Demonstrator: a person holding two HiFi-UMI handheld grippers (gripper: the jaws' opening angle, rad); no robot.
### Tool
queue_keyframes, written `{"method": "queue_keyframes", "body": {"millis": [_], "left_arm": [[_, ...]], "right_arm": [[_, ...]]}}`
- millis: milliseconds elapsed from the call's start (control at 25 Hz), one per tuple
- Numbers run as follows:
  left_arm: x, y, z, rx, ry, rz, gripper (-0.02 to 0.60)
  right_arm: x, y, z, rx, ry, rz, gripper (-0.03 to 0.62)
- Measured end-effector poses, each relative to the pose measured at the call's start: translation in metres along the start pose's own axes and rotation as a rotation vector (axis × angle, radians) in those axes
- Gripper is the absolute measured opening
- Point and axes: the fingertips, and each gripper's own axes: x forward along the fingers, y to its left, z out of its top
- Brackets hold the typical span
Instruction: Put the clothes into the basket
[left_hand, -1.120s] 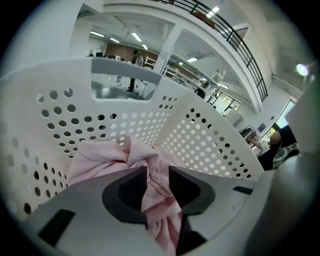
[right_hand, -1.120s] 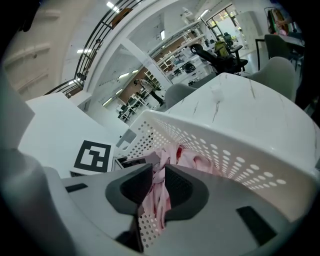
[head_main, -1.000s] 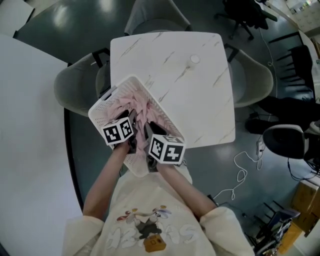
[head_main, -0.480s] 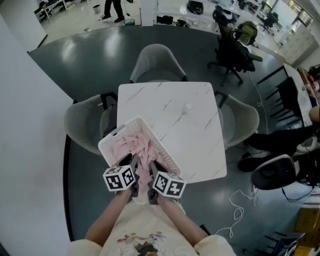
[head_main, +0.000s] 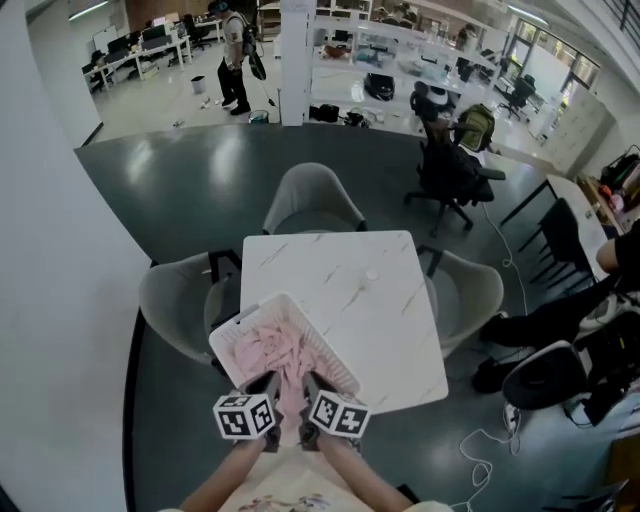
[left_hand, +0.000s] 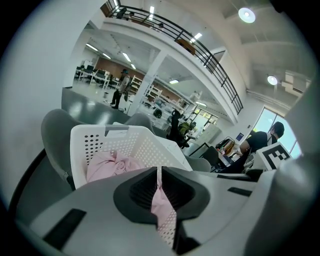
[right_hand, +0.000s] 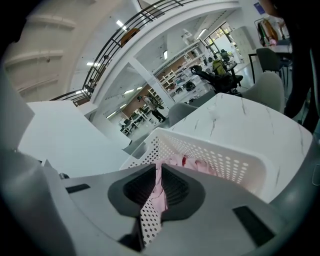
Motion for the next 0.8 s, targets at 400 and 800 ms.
{"method": "queue_keyframes", "body": {"millis": [400,800], "left_arm": [[-0.025,-0.005,-0.03,0.01,-0.009,-0.036,0.028],[-0.05,-0.003,-0.063,0.032,0.033,-0.036,0.025]], "right_arm": [[-0.015,0.01,-0.029,-0.069,-0.001,0.008,0.038],[-0.036,0.015,-0.06,-0.171,-0.022,-0.016,0.038]]}}
